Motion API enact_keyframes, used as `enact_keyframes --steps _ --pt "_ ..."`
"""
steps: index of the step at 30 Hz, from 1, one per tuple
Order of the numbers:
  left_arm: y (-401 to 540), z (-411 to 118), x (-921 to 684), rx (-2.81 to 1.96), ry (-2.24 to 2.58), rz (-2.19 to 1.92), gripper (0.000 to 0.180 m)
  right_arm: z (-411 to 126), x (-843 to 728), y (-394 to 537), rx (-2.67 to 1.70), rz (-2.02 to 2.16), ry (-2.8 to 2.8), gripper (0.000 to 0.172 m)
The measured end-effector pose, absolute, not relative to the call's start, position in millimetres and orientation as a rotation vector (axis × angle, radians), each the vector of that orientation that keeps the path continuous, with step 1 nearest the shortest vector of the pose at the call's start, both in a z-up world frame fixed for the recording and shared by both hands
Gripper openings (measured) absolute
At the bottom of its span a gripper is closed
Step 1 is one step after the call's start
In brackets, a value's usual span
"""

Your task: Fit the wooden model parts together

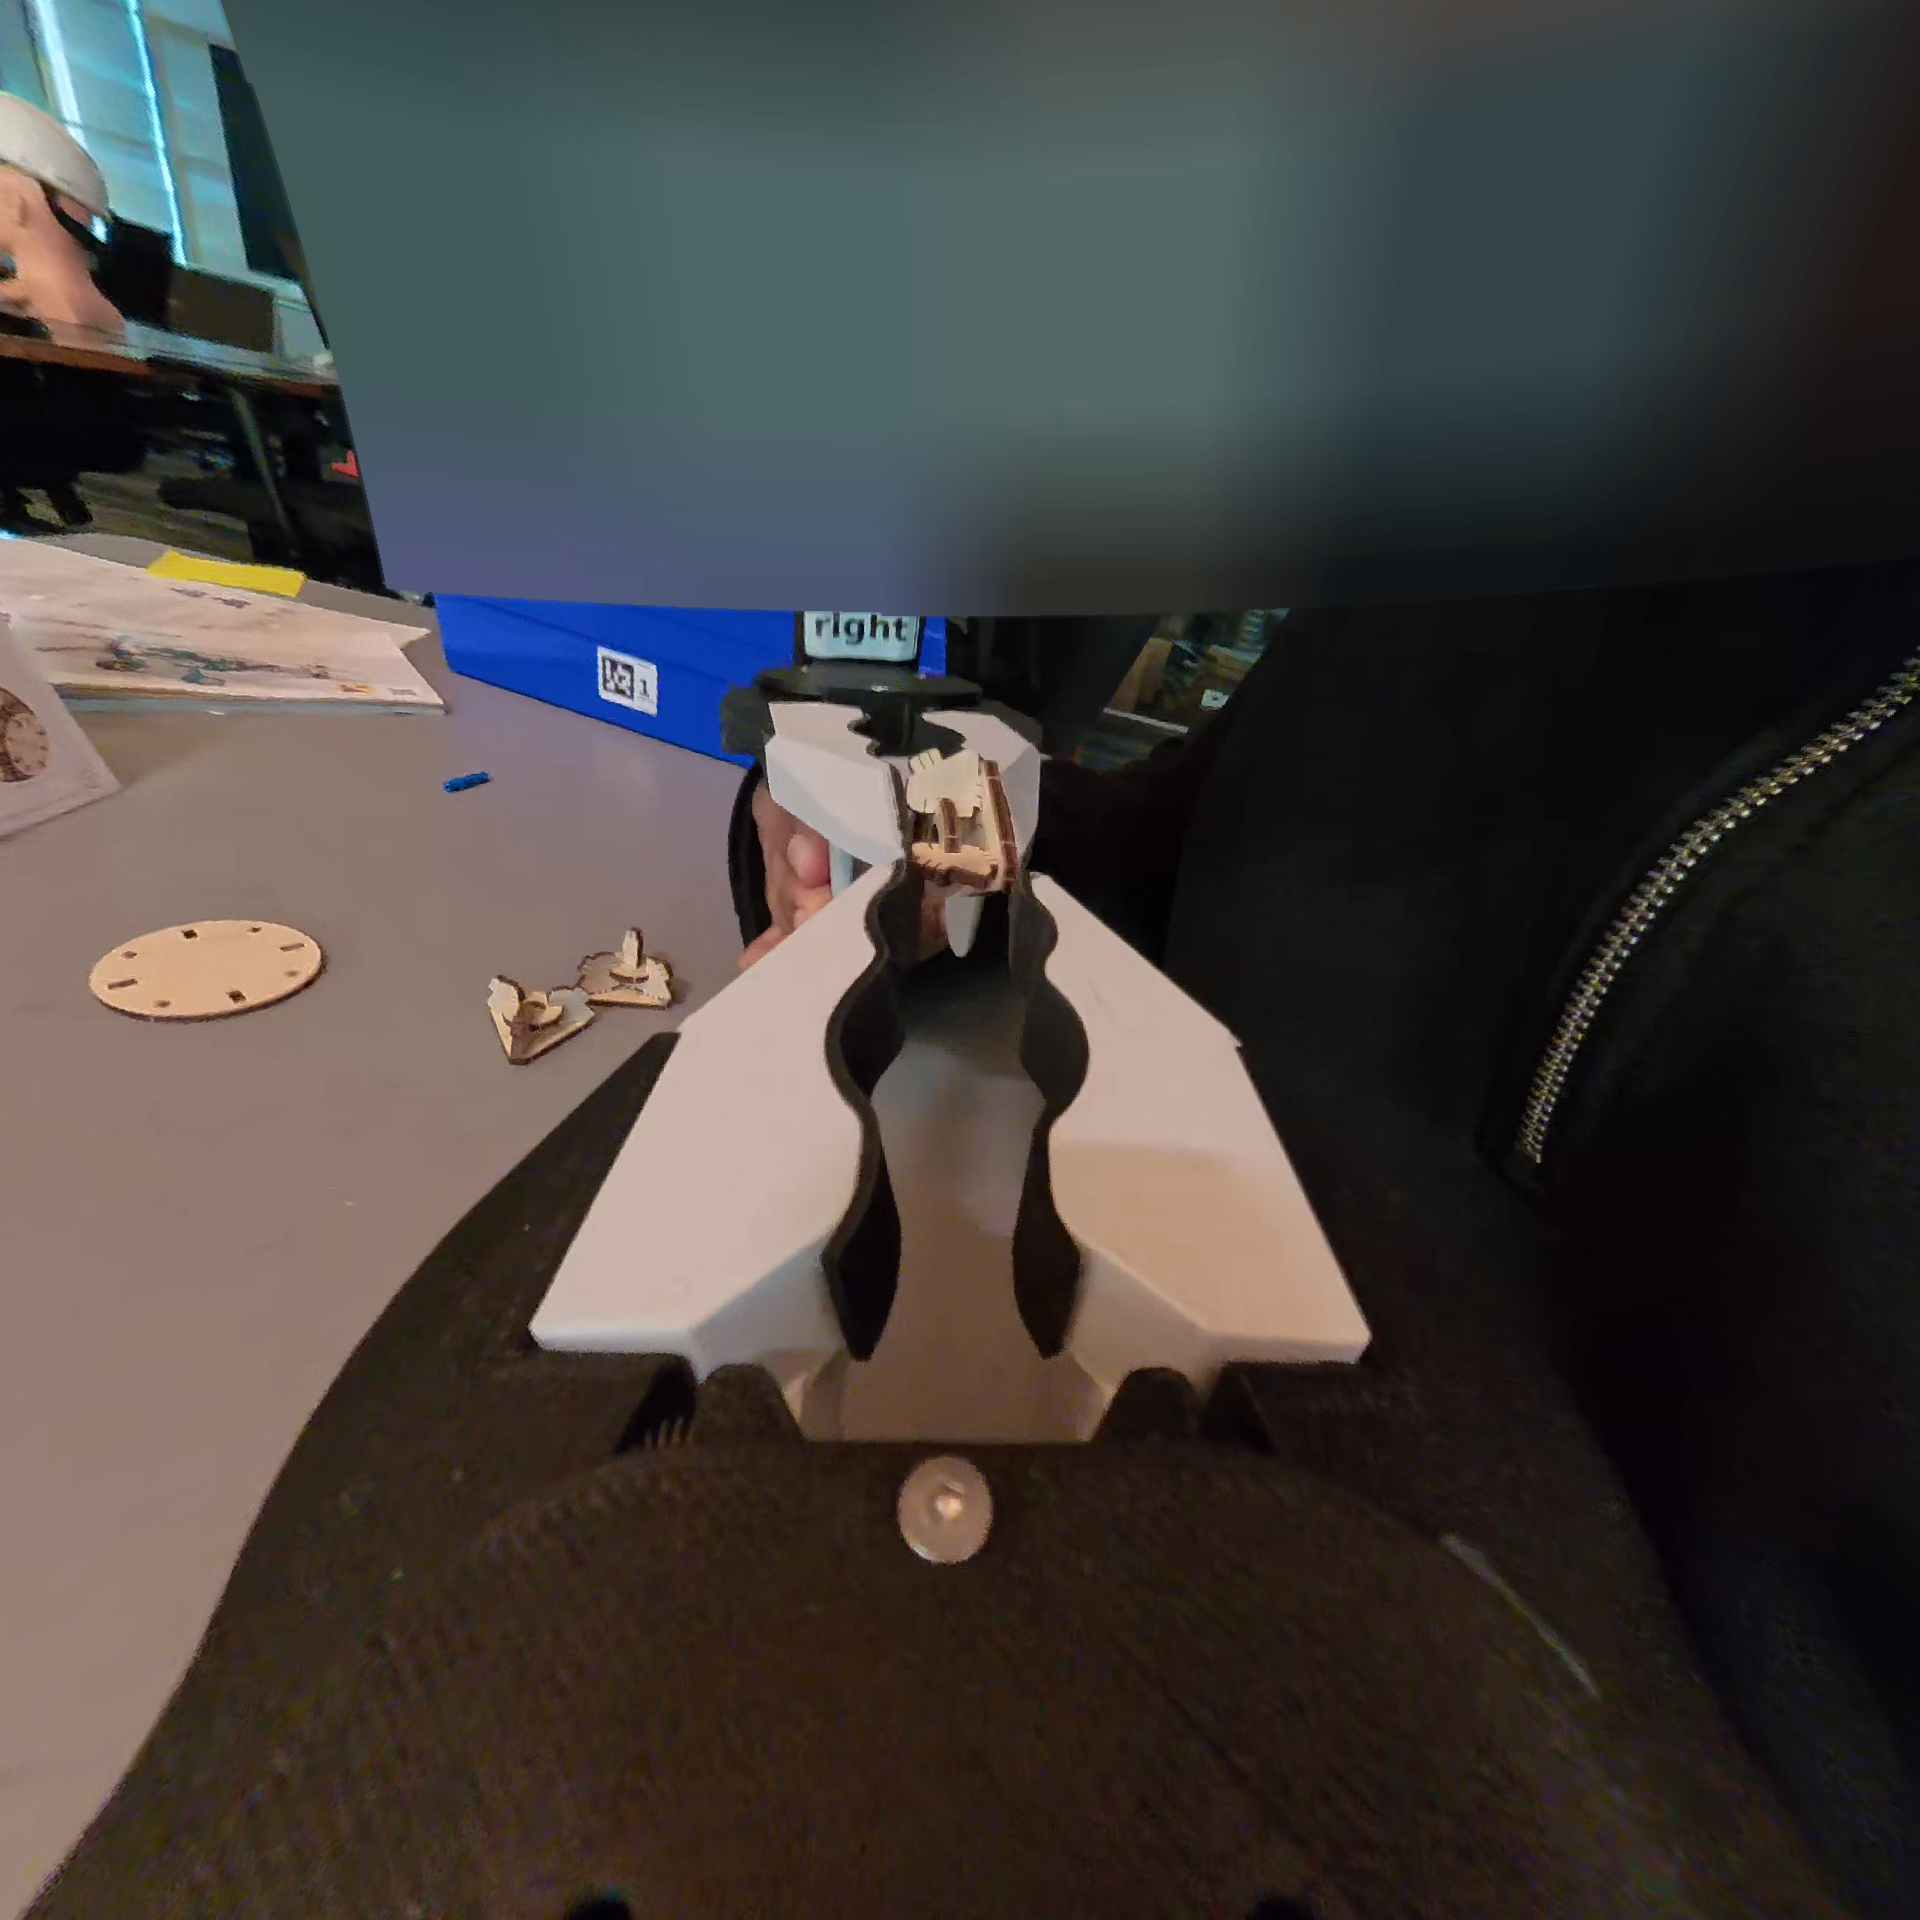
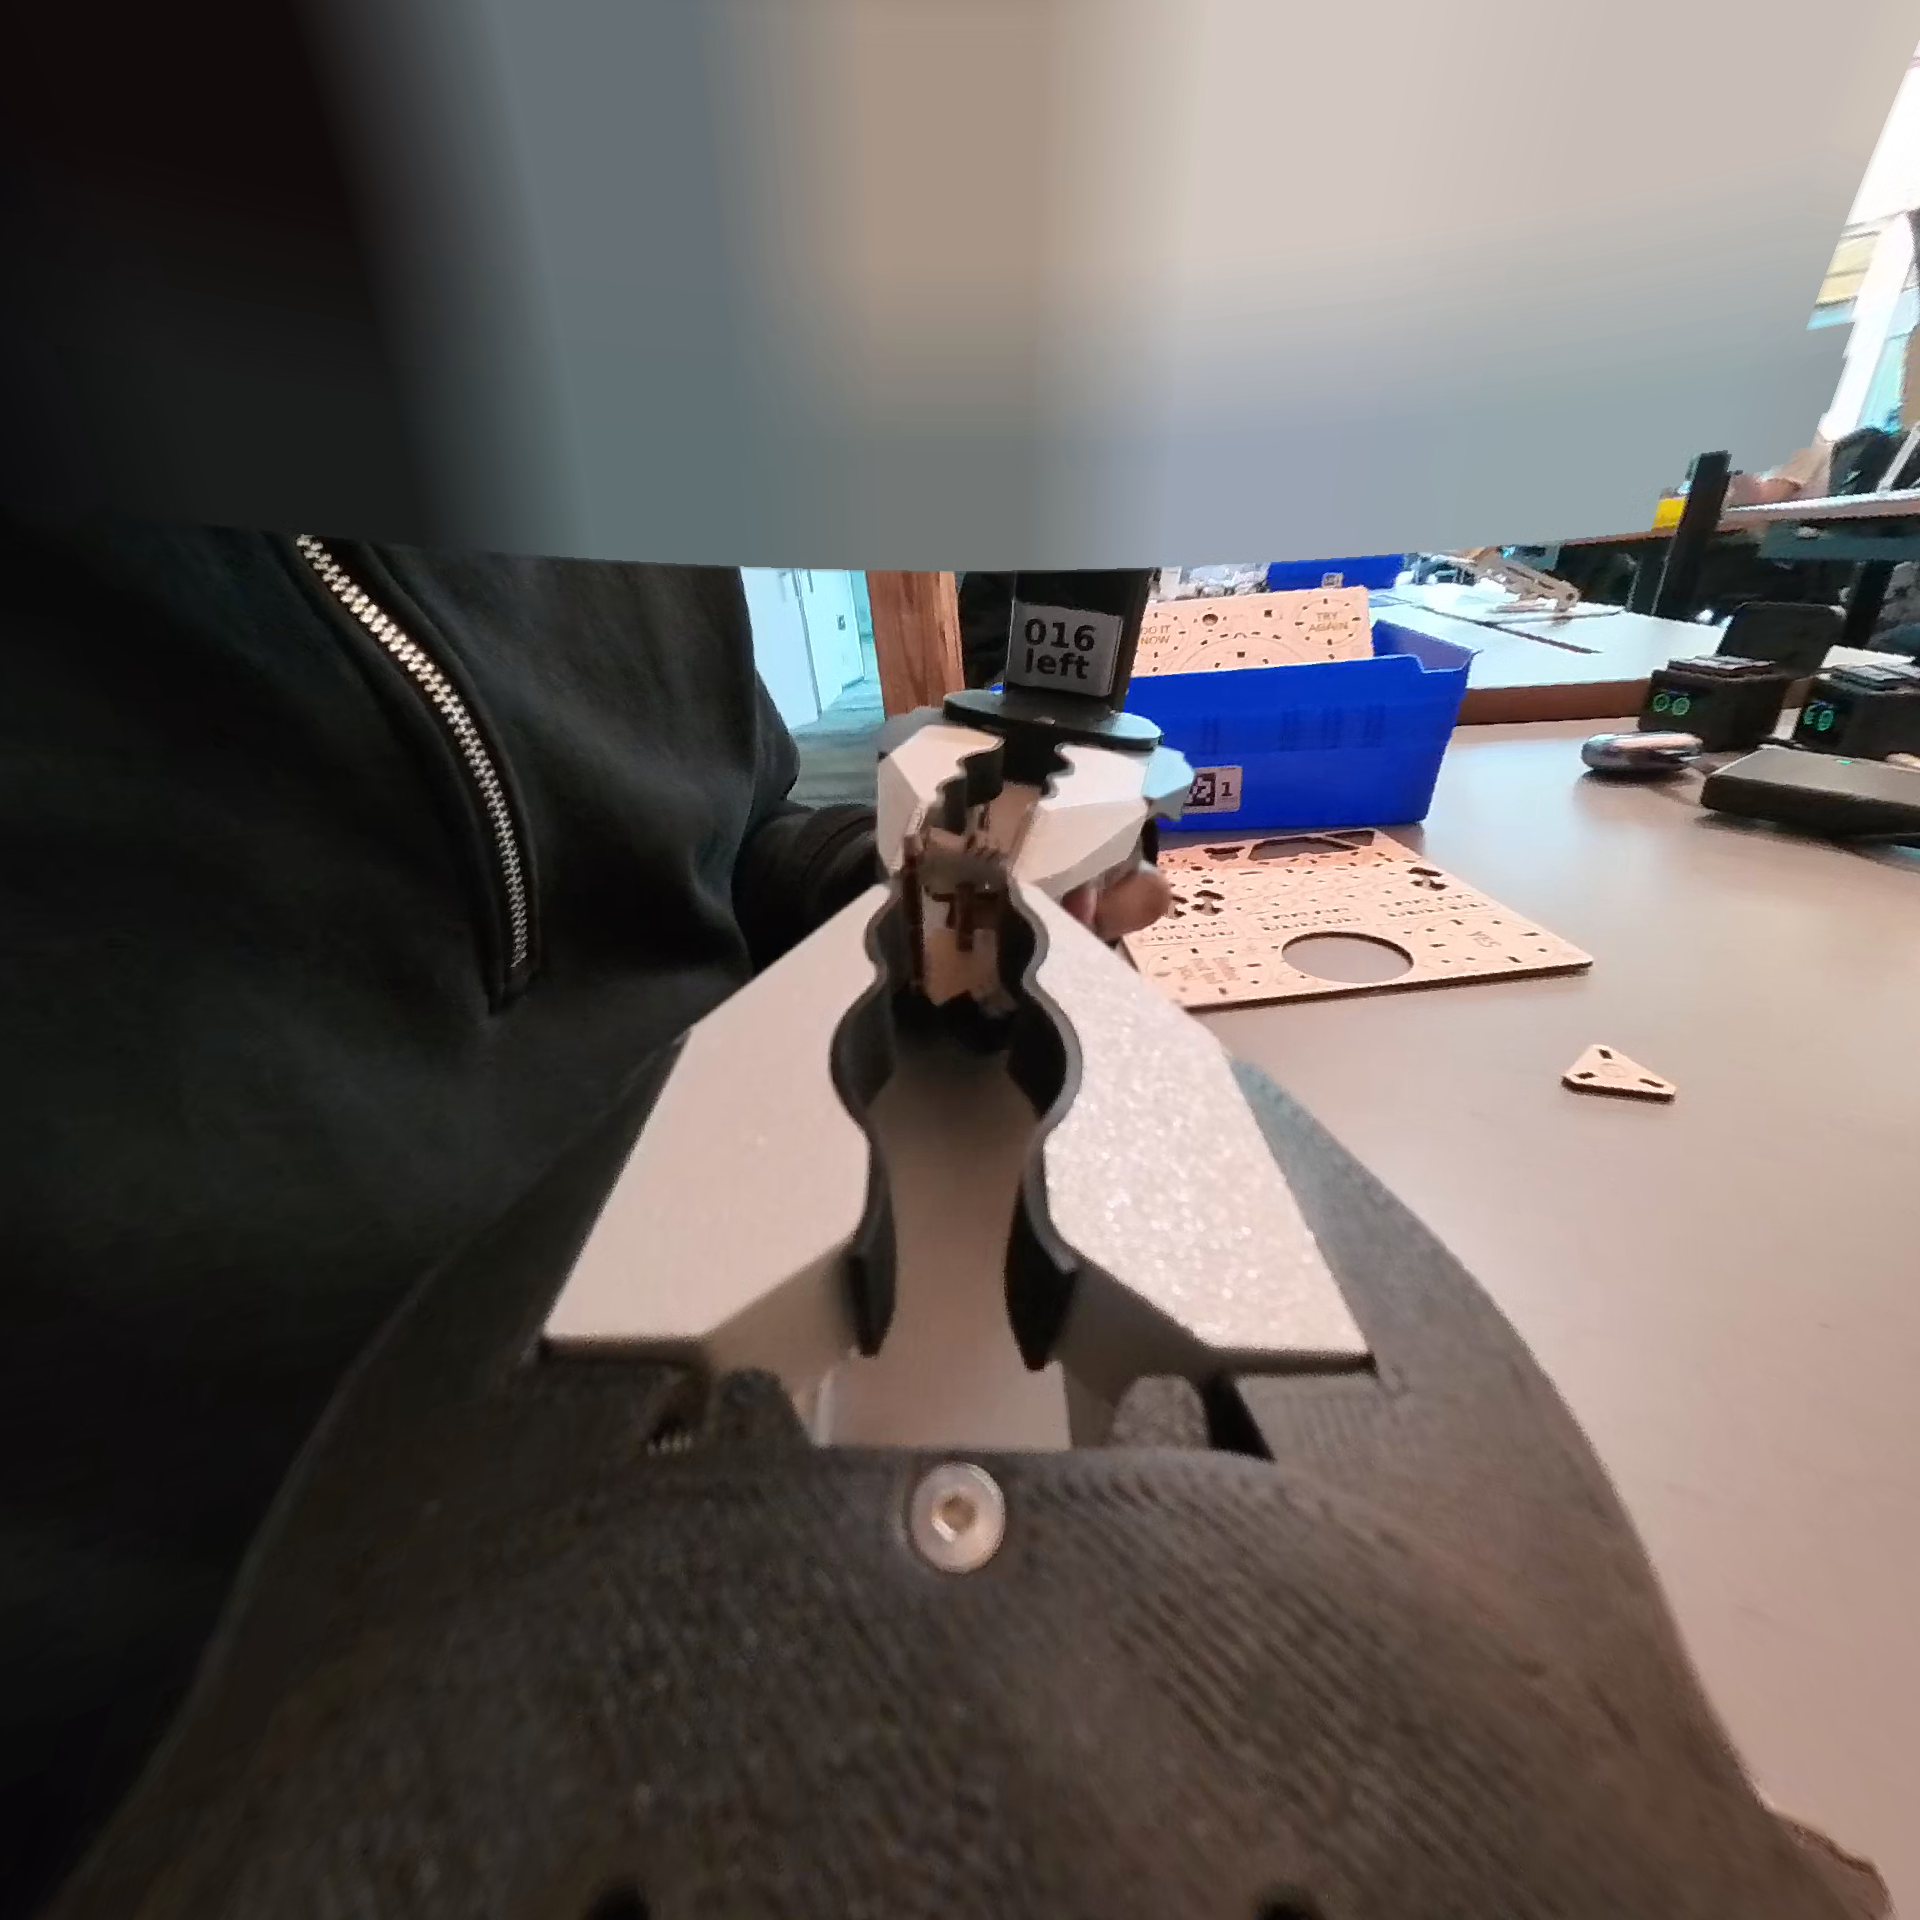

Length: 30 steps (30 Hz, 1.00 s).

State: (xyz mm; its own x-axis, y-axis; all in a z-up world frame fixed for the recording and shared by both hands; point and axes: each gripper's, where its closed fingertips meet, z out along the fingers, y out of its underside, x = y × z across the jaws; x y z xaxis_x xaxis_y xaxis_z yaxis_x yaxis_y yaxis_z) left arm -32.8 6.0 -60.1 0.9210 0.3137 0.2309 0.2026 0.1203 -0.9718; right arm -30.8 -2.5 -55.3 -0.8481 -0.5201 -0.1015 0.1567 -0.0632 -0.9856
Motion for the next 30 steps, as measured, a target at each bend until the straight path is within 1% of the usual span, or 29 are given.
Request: enact_keyframes --steps 4,7,11,13,16,19,21,23,25,27,30 --pt "4.9 -55.3 -35.2 -1.442 -0.404 0.194 0.018 -49.9 -33.4 -3.4 -0.353 -2.001 1.716 0.015" --pt "3.3 -57.7 -37.2 -1.448 -0.416 0.196 0.019 -50.3 -35.8 -4.7 -0.330 -1.990 1.723 0.016" --pt "0.2 -58.1 -38.9 -1.427 -0.448 0.132 0.020 -44.6 -48.7 -3.2 -0.231 -2.028 1.673 0.025" --pt "-3.8 -57.1 -41.6 -1.404 -0.473 0.120 0.020 -42.5 -56.2 -2.4 -0.188 -2.052 1.658 0.028" --pt "-11.4 -57.7 -48.2 -1.374 -0.528 0.110 0.019 -46.8 -64.3 -3.9 -0.218 -2.118 1.772 0.036" --pt "-18.8 -65.3 -58.6 -1.380 -0.611 0.132 0.018 -46.5 -70.6 -3.9 -0.374 -2.318 1.995 0.040" --pt "-22.1 -72.6 -64.8 -1.403 -0.665 0.151 0.019 -41.9 -69.7 -2.6 -0.571 -2.501 2.159 0.043" --pt "-23.4 -81.0 -69.4 -1.444 -0.704 0.178 0.019 -43.2 -67.6 -4.9 -0.807 -2.614 2.358 0.042" --pt "-22.5 -87.5 -71.6 -1.485 -0.724 0.203 0.019 -51.8 -66.3 -10.2 -0.990 -2.618 2.533 0.042" --pt "-20.5 -88.7 -71.2 -1.499 -0.723 0.208 0.019 -65.0 -64.5 -15.6 -1.106 -2.524 2.661 0.044" --pt "-20.3 -89.1 -70.7 -1.485 -0.732 0.167 0.019 -79.2 -65.7 -20.1 -1.083 -2.394 2.740 0.048"
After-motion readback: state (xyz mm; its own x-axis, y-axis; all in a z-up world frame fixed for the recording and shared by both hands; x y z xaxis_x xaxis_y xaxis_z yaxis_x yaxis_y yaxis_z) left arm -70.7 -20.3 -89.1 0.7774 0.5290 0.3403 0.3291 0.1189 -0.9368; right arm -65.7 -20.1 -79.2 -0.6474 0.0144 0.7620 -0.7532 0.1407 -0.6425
